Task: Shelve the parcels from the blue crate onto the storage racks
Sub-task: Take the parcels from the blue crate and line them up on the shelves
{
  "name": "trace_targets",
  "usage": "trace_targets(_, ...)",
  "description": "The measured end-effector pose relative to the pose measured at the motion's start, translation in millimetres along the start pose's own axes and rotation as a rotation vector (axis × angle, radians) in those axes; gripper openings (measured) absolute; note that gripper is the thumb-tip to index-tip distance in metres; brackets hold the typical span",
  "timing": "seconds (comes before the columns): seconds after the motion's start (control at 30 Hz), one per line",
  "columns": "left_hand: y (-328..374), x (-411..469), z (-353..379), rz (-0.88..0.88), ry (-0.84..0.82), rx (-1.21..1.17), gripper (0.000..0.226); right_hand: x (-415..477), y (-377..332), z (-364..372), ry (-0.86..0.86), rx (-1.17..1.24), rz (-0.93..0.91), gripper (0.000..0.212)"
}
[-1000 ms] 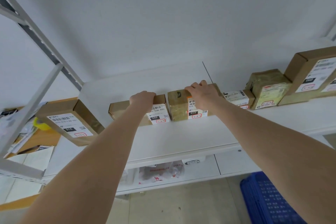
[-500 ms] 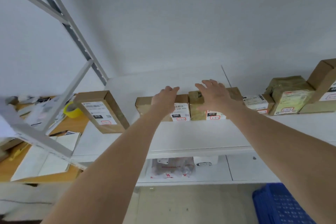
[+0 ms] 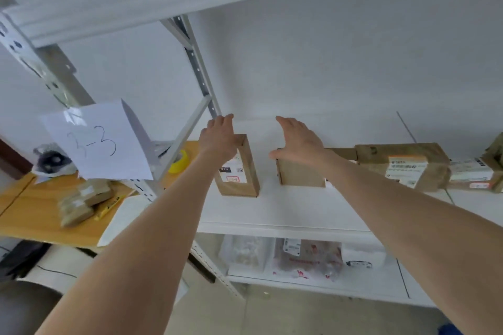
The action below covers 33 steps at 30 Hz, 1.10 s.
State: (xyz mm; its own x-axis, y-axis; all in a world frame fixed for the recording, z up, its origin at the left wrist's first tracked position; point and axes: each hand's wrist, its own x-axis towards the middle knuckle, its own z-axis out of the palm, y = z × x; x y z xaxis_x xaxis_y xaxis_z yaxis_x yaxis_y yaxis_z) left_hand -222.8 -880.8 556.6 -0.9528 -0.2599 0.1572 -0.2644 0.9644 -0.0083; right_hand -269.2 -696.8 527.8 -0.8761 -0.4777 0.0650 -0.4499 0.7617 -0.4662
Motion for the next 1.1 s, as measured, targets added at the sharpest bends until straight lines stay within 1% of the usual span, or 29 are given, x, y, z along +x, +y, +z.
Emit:
trace_targets(0.17,-32.3,19.2,8.0,0.093,-0.161,0.078,0.095,33.2,-59.2,34.2,-0.073,0.11,0.008,0.112)
trace_targets(0.27,-43.5,31.7,11.6,0.134,-0.223,0.124,0.097,52.2,-74.0,53.7,-0.074,0.135,0.046,0.108)
trace_targets(0.33,-46.4,39.1,15.5,0.164,-0.263,0.121,0.089,61.6,-73.0,63.3,-0.056,0.145,0.062,0.092)
trace_targets(0.4,-48.2,45.4,22.3,0.189,-0.274,0.096,0.072,66.6,-68.5,67.6,-0.018,0.148,0.051,0.071)
trace_targets(0.43,-49.0,48.5,25.4,0.201,-0.262,0.072,0.064,68.2,-65.8,67.4,0.001,0.154,0.047,0.065)
trace_targets(0.5,-48.9,53.8,28.4,0.229,-0.248,0.004,0.056,70.0,-60.0,64.3,0.025,0.162,0.042,0.059)
trace_targets(0.63,-43.9,62.3,29.9,0.284,-0.228,-0.05,0.049,72.4,-50.1,56.7,0.057,0.158,0.034,0.058)
trace_targets(0.7,-40.1,63.6,30.5,0.298,-0.216,-0.073,0.046,70.6,-44.9,53.7,0.062,0.173,0.039,0.062)
trace_targets(0.73,-38.0,63.9,30.5,0.306,-0.205,-0.075,0.045,68.4,-41.2,50.5,0.051,0.191,0.048,0.068)
trace_targets(0.8,-35.3,66.2,29.4,0.314,-0.178,-0.073,0.044,63.5,-30.9,38.7,0.04,0.216,0.103,0.089)
trace_targets(0.87,-33.0,69.5,26.1,0.309,-0.163,-0.084,0.046,58.7,-16.7,22.6,0.099,0.205,0.192,0.103)
trace_targets(0.93,-27.7,72.5,22.9,0.31,-0.16,-0.08,0.046,53.6,-0.9,9.5,0.152,0.134,0.269,0.108)
trace_targets(0.97,-24.2,72.9,22.7,0.316,-0.178,-0.067,0.045,50.3,6.2,6.8,0.142,0.087,0.293,0.109)
trace_targets(1.1,-15.6,69.1,25.9,0.331,-0.251,-0.005,0.041,37.8,26.9,20.4,-0.03,-0.125,0.309,0.111)
